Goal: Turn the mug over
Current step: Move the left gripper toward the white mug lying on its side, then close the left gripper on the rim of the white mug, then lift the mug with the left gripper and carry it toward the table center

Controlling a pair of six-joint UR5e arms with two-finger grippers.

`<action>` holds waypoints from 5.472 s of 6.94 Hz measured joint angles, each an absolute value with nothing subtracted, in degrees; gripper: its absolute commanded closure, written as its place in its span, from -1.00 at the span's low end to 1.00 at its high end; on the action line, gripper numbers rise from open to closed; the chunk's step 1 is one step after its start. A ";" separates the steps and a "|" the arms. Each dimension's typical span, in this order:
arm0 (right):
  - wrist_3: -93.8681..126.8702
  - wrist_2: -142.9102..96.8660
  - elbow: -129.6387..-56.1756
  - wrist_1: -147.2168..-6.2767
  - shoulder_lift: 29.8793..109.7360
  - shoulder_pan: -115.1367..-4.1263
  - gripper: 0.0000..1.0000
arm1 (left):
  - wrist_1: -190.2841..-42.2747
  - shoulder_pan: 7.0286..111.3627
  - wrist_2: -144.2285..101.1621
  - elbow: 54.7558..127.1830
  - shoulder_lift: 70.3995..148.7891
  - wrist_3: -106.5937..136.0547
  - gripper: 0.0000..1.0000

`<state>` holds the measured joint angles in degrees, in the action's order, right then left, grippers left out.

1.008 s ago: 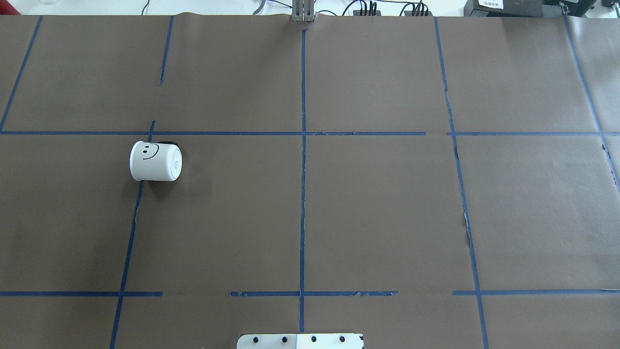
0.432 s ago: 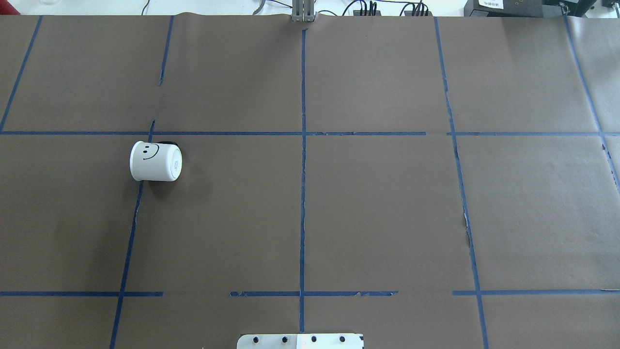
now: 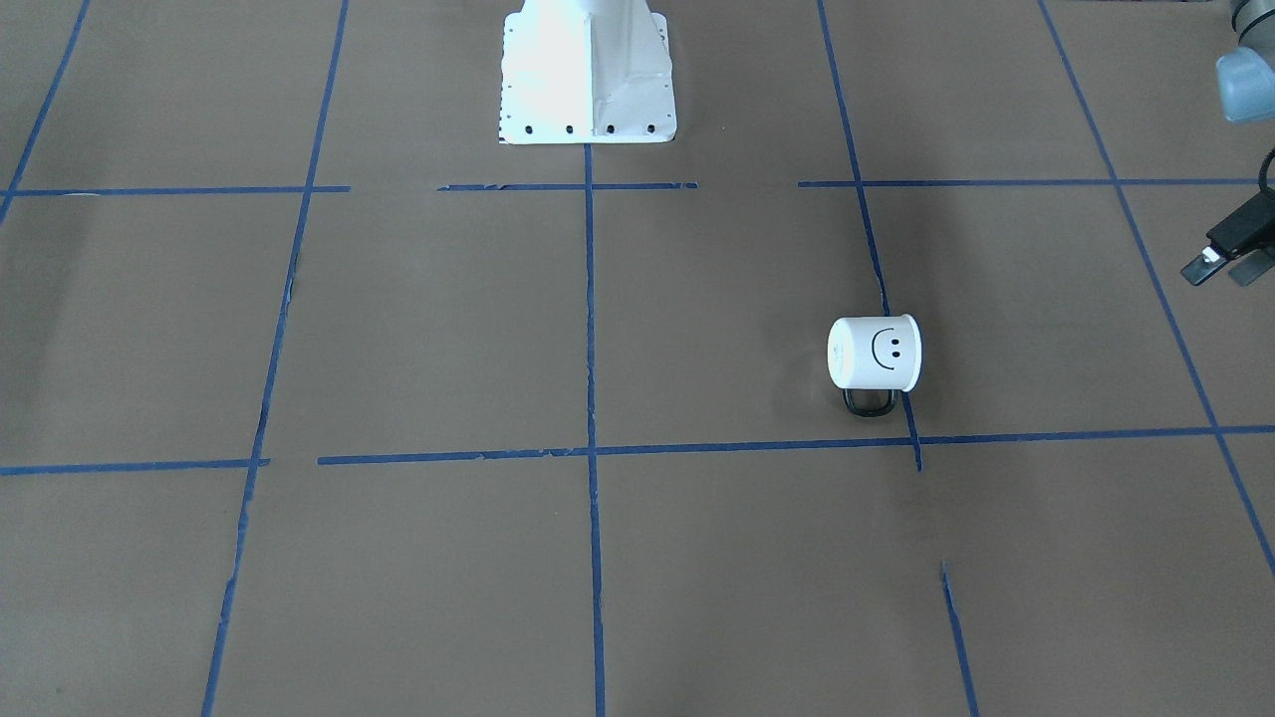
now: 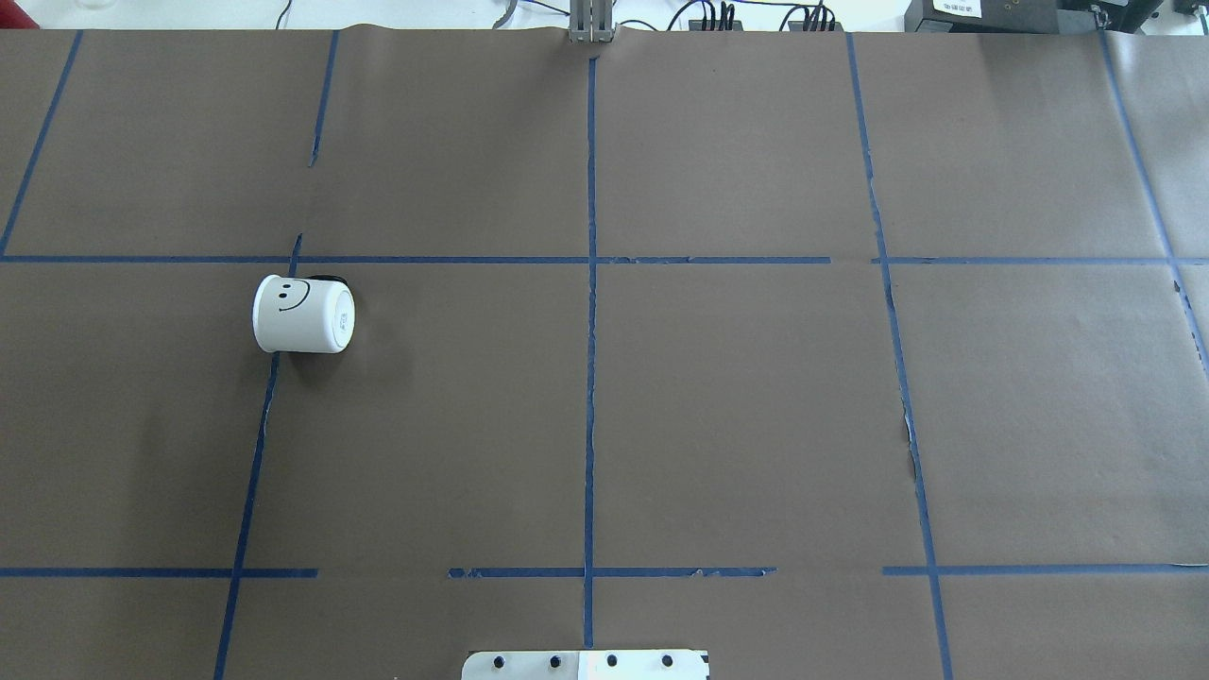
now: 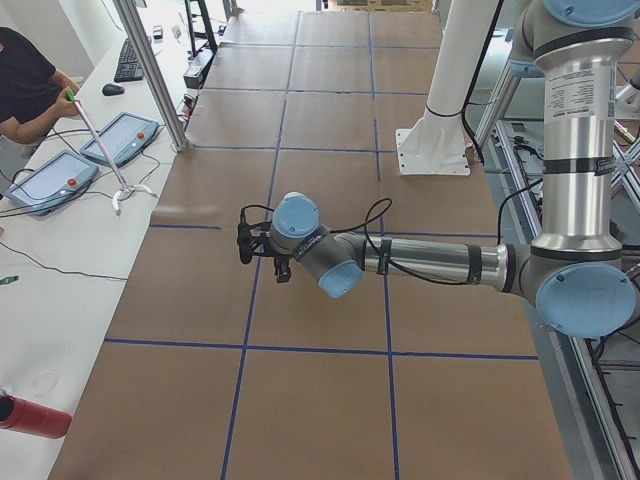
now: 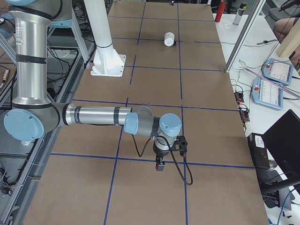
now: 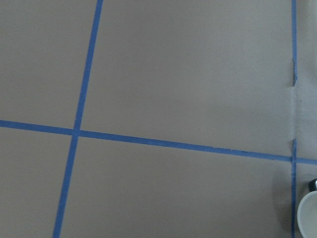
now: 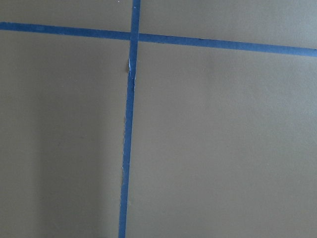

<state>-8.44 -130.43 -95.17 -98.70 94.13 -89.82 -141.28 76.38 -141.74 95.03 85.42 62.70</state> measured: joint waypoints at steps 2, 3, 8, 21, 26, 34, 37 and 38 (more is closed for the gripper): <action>-8.44 -130.43 -95.16 -98.70 94.13 -89.82 -1.00 | -158.69 68.89 -133.70 91.11 85.76 80.94 -1.00; -8.44 -130.43 -95.17 -98.70 94.13 -89.82 -1.00 | -162.65 63.52 -127.16 90.41 87.00 88.44 -1.00; -8.44 -130.43 -95.16 -98.70 94.13 -89.83 -1.00 | -189.41 57.38 -121.21 77.35 95.73 97.27 -1.00; -8.44 -130.43 -95.12 -98.70 94.13 -89.82 -1.00 | -209.65 48.74 -115.47 63.36 104.79 111.22 -1.00; -8.44 -130.43 -95.18 -98.70 94.13 -89.82 -1.00 | -210.67 46.85 -113.42 61.84 104.54 110.68 -1.00; -8.44 -130.43 -95.17 -98.70 94.13 -89.82 -1.00 | -210.67 44.05 -110.96 59.25 107.05 110.95 1.00; -8.44 -130.43 -95.11 -98.70 94.13 -89.83 -1.00 | -211.21 44.29 -110.98 61.88 106.74 113.10 1.00; -8.44 -130.43 -95.11 -98.70 94.13 -89.82 -1.00 | -211.29 44.34 -110.92 63.50 106.61 115.20 1.00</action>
